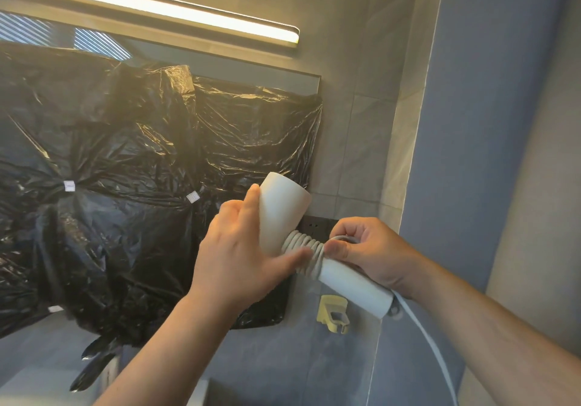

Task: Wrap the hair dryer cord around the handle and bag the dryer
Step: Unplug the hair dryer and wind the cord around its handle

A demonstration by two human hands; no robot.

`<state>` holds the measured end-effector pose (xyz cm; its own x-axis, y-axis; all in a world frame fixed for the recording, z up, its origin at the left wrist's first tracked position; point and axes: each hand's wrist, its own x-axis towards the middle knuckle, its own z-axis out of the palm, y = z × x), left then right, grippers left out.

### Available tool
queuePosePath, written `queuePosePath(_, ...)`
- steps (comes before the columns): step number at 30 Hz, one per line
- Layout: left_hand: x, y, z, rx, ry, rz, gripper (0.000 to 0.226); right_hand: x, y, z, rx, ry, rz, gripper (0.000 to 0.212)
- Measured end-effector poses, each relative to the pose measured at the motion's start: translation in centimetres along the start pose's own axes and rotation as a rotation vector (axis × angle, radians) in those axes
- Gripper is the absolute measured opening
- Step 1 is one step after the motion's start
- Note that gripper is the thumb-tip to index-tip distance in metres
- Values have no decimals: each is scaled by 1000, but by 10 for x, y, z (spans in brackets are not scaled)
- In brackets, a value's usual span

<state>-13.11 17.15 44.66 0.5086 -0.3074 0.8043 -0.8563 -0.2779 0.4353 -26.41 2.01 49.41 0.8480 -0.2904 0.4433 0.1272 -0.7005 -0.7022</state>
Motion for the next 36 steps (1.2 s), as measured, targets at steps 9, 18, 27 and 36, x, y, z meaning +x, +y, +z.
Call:
queuePosePath(9,-4,8,2,142,-65,118,143,-4,-5,-8,114,-11,63,21)
queuePosePath(18,17,-5,4,-434,-114,-173,111,-9,-5,-13,230,-69,104,5)
queuePosePath(27,24,-16,-4,-627,-128,-115,71,-3,-7,-16,82,-141,69,14)
queuePosePath(36,27,-16,-11,-484,-95,-7,71,9,-6,-21,-161,-218,21,12)
